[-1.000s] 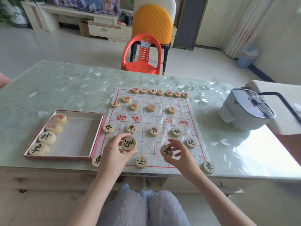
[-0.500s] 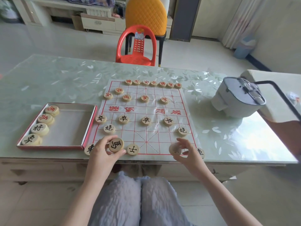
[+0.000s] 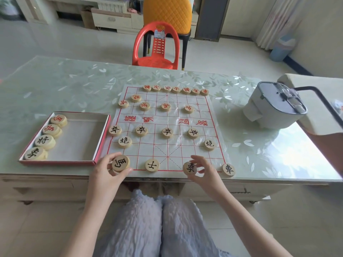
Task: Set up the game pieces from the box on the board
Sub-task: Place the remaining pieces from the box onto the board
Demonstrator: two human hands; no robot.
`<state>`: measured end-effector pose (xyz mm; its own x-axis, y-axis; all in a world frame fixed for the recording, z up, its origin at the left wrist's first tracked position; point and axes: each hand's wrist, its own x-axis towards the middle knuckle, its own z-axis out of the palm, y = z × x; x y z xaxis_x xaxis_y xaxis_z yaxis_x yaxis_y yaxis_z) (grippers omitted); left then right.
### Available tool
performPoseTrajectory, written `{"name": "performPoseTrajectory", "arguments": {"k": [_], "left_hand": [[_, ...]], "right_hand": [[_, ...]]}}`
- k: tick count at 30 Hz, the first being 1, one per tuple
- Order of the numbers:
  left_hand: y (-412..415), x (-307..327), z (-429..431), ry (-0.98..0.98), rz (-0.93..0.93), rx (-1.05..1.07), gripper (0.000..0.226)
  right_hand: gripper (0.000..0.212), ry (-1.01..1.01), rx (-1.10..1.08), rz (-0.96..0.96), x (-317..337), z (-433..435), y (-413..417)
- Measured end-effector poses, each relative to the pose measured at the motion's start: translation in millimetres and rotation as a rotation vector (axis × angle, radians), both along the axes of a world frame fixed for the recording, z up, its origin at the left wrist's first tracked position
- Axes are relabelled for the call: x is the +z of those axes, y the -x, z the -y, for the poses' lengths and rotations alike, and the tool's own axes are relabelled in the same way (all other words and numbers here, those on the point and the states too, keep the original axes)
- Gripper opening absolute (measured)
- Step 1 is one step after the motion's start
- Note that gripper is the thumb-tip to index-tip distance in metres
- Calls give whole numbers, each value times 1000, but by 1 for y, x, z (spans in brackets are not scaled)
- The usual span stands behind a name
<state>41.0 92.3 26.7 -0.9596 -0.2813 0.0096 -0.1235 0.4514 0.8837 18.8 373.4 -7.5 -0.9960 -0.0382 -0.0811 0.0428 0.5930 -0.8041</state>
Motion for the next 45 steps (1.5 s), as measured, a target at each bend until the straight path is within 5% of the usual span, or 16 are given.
{"name": "performPoseTrajectory", "arguments": {"k": [14,27,45], "left_hand": [[-7,-4,24,0,-5,62,42],[-11,-6,27,-7,15,51,44],[22,-13,-120,120,14,-333,51]], "right_hand": [[60,-214,311,-156,8,135,36],[59,-416,337,-162,-11,146,36],[35,106,-241,-66,11,-11,7]]}}
